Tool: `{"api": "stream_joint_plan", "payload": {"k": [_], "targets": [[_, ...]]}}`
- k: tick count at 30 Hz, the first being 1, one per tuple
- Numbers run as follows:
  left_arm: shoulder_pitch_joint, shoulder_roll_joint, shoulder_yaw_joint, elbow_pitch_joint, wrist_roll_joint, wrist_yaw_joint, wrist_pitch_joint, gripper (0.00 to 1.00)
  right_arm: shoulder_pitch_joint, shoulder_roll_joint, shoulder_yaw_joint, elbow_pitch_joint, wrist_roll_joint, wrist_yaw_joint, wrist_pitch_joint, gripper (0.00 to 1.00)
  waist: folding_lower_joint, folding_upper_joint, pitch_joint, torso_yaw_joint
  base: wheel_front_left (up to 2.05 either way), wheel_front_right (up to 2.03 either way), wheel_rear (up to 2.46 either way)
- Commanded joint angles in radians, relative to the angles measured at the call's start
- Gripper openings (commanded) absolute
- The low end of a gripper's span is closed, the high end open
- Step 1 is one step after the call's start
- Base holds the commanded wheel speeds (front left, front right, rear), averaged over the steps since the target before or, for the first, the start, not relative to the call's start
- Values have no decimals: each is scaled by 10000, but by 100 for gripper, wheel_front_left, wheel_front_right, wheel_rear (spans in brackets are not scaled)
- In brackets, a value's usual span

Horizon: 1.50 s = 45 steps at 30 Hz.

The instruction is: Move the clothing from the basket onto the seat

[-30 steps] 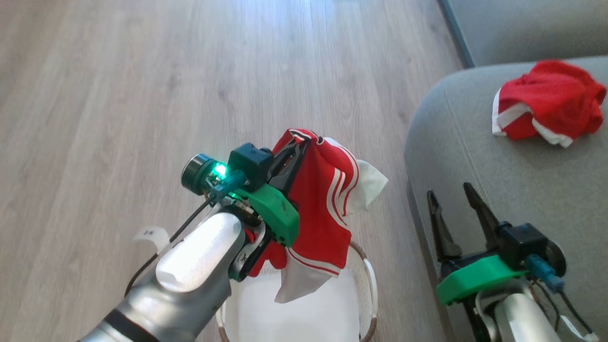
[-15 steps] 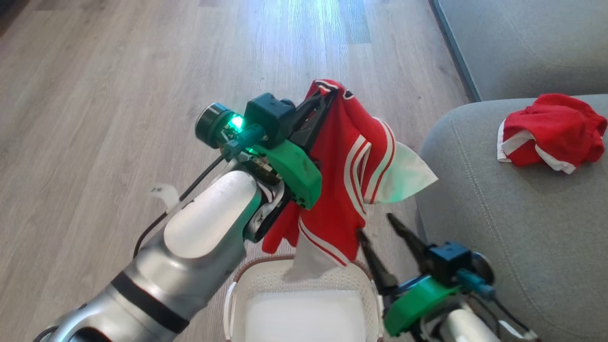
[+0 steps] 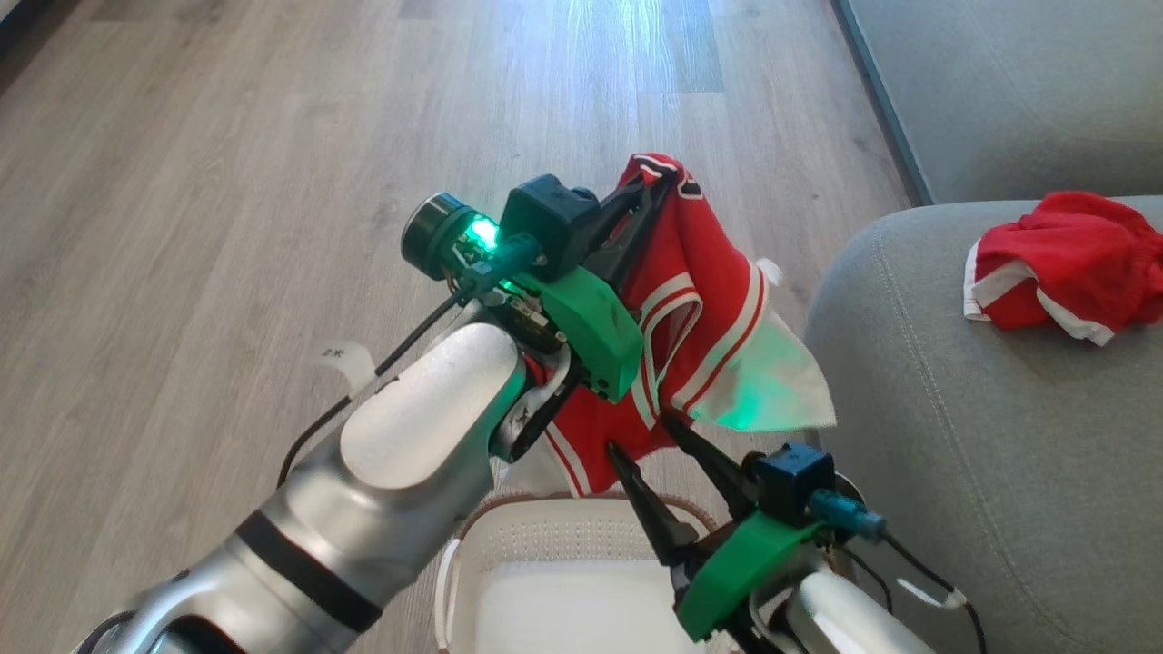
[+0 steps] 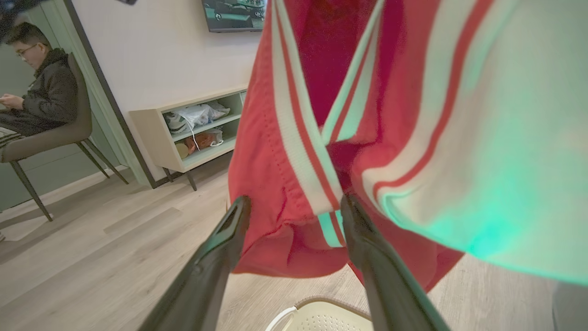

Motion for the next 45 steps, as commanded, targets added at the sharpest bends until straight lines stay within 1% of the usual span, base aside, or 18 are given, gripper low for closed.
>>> {"api": "stream_joint_plan", "payload": {"k": [1,8,12,13,14,15,16,17,24,31,32,33,34,35,36,37,45], "targets": [[-831,85,352,-226,-74,7,14,0,-678,55,240,-175,269,-4,-63,100,1,-1,-16,40,0,0,0],[-832,-57,169,-227,-139,0,19,0,-1287,55,917,618,1651,-4,-63,100,1,-1,-43,283,0,0,0],[-815,-106,103,-229,-192,18,22,0,-1753,55,1498,871,2481,-4,-63,100,1,-1,-43,382,0,0,0],[-805,-114,91,-225,-206,29,23,0,-1885,55,1615,936,2589,-4,-63,85,1,-1,-38,399,0,0,0],[-805,-114,91,-225,-206,29,23,0,-1885,55,1615,936,2589,-4,-63,85,1,-1,-38,399,0,0,0],[-795,-121,82,-220,-219,41,20,0,-2010,55,1685,994,2647,-4,-63,50,1,-1,-32,412,0,0,0],[-775,-130,70,-207,-242,65,10,0,-2219,55,1776,1126,2660,-4,-63,9,1,-1,-11,433,0,0,0],[-765,-132,67,-196,-254,76,5,0,-2295,55,1797,1167,2651,-4,-63,0,1,-1,-2,436,0,0,0],[-666,-13,156,-10,-361,205,-46,0,-2451,55,1702,1190,2470,-4,-63,0,1,-1,86,325,0,0,0],[-382,191,389,361,-635,343,-154,0,-2291,55,1038,805,1786,-4,-63,0,1,-1,197,-35,0,0,0],[-312,223,438,407,-688,364,-201,15,-2270,55,877,706,1656,-4,-63,0,1,-1,214,-99,0,0,0],[-237,256,481,462,-745,379,-235,36,-2250,55,724,610,1527,-4,-63,0,1,-1,231,-163,0,0,0],[-160,293,515,524,-798,386,-261,47,-2237,55,555,517,1381,-4,-63,0,1,-1,249,-231,0,0,0],[-81,324,548,580,-855,380,-297,70,-2230,55,380,419,1226,-4,-63,0,1,-1,268,-300,0,0,0],[-8,357,580,632,-896,382,-352,96,-2228,55,209,321,1080,-4,-63,0,1,-1,290,-376,0,0,0],[60,389,606,684,-923,389,-410,100,-2235,55,40,227,931,-4,-63,0,1,-1,312,-453,0,0,0],[640,446,751,910,-1141,358,-823,100,-2399,17,-1281,-325,-223,-4,-63,0,1,-1,548,-1192,0,0,0]]}}
